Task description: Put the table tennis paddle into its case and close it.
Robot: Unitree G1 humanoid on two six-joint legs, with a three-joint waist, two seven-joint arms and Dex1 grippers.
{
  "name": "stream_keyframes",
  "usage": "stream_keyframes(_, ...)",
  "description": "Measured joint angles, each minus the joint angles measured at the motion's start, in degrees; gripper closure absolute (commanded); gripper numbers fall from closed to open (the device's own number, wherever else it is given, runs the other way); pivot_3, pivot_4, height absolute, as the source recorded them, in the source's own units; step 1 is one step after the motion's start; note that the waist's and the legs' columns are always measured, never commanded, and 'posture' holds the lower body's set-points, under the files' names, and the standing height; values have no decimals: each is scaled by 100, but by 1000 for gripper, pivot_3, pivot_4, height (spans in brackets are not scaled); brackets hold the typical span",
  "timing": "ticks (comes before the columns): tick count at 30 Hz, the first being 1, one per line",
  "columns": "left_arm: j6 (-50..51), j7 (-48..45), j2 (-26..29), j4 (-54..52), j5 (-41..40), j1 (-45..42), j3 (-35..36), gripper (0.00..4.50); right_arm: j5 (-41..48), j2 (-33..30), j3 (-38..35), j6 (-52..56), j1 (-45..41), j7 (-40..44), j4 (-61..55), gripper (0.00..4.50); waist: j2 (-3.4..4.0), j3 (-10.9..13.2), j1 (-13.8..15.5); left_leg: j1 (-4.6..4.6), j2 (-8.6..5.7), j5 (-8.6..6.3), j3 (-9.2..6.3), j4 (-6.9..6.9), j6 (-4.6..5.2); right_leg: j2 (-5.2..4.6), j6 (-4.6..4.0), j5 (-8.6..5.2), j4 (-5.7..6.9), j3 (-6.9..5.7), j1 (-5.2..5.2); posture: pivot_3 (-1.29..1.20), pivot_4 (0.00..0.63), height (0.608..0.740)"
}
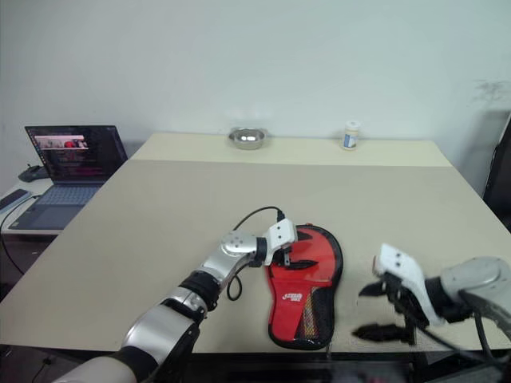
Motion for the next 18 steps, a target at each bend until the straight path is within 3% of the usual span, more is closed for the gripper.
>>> stream_keyframes(3, 40, -26, 7, -122, -60, 71, 96, 775, -316, 373, 247, -401, -407, -174, 563, 139, 0, 4, 0, -4, 1, 0, -4, -5, 0, 2, -6, -3, 2, -5, 0, 0, 150, 740)
stream_keyframes(6, 314, -180, 204, -678, -229, 286, 261, 775, -839, 1139, 526, -1179, -750, -451, 1299, 139, 6, 41, -40, -21, 8, 1, -8, -7, 2, 18, 22, 13, 12, -5, -19, 0, 150, 740)
stream_keyframes(12, 1850, -779, 1508, -3100, -935, 1431, 772, 775, -1567, 2626, 750, -2887, -1230, -735, 3168, 139, 38, 168, -281, -57, 25, 3, 1, -21, 0, 46, 4, 7, 38, 17, -78, 0, 150, 740)
stream_keyframes(15, 2627, -774, 2071, -4252, -1190, 2048, 1039, 775, -1624, 2947, 740, -3419, -1516, -502, 4063, 139, 94, 214, -264, -125, 19, 5, 1, -16, -4, 38, -23, 21, 42, 10, -133, 0, 150, 740)
stream_keyframes(18, 3149, -616, 2304, -5036, -1383, 2483, 1264, 775, -1614, 2962, 709, -3609, -1860, -158, 4716, 139, 102, 230, -194, -145, 6, 5, 11, -8, -5, 25, -24, 23, 42, 12, -149, 0, 150, 740)
